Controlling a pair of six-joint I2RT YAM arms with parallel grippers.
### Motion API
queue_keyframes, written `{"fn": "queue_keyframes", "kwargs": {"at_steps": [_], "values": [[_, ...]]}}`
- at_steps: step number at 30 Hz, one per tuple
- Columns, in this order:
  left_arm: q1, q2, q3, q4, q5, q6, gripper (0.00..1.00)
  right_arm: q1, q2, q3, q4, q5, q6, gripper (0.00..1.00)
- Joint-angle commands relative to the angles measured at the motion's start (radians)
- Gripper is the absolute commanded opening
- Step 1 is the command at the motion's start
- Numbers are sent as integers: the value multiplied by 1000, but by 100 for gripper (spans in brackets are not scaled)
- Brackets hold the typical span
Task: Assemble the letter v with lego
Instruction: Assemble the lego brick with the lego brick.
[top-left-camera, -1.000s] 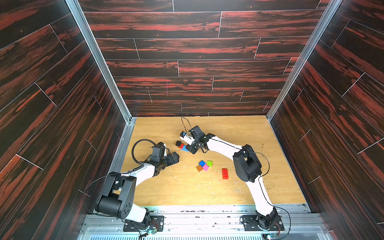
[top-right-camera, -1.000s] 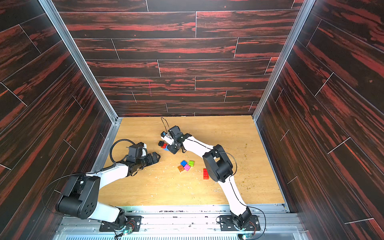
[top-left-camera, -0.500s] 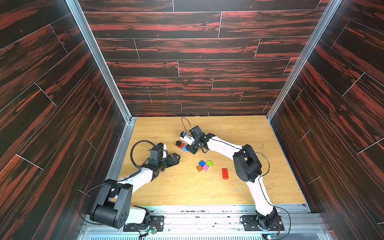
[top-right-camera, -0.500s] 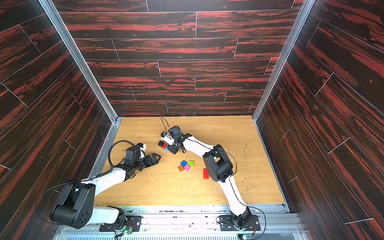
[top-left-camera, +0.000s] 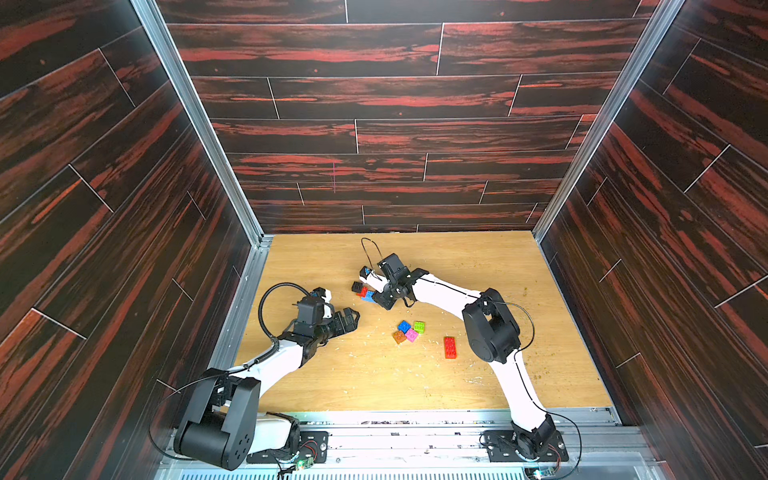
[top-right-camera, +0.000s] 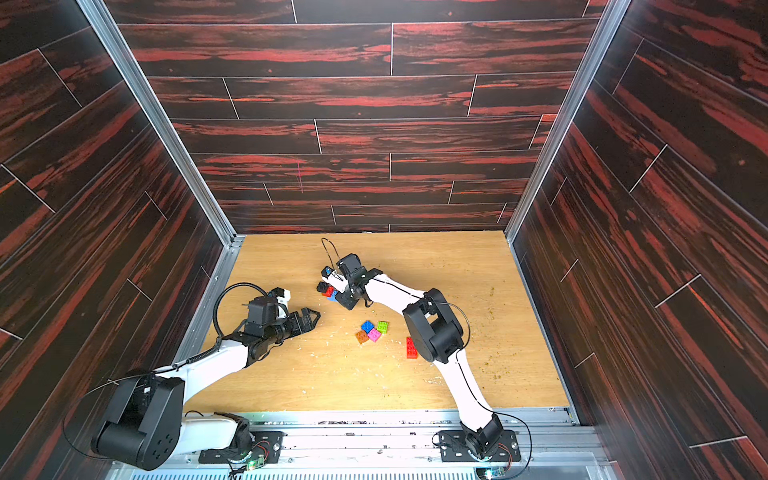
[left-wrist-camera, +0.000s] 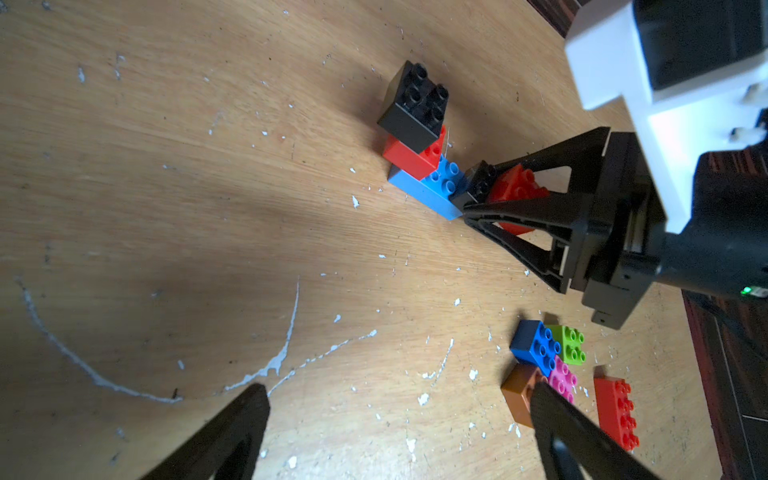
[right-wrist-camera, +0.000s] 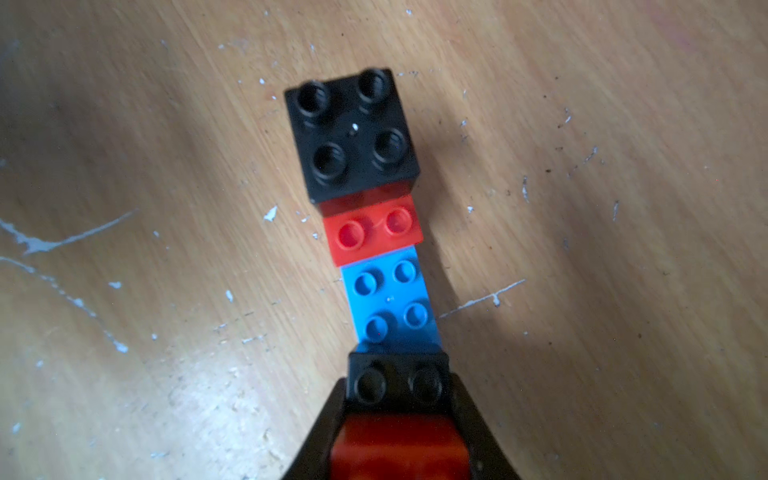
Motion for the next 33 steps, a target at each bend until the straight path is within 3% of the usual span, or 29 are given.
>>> {"fn": "queue_keyframes", "kwargs": {"at_steps": [1,21,33], "values": [[5,-25,-18,-8,7,1,100,-6,48,18,-32,16,-34,25],[6,-12,-9,-35,-2,-6,100,-34,69,28,-132,-65,-68,28],[5,-59,8,-99,-9,3,100,-33,134,94,-235,-73,43,28]]}}
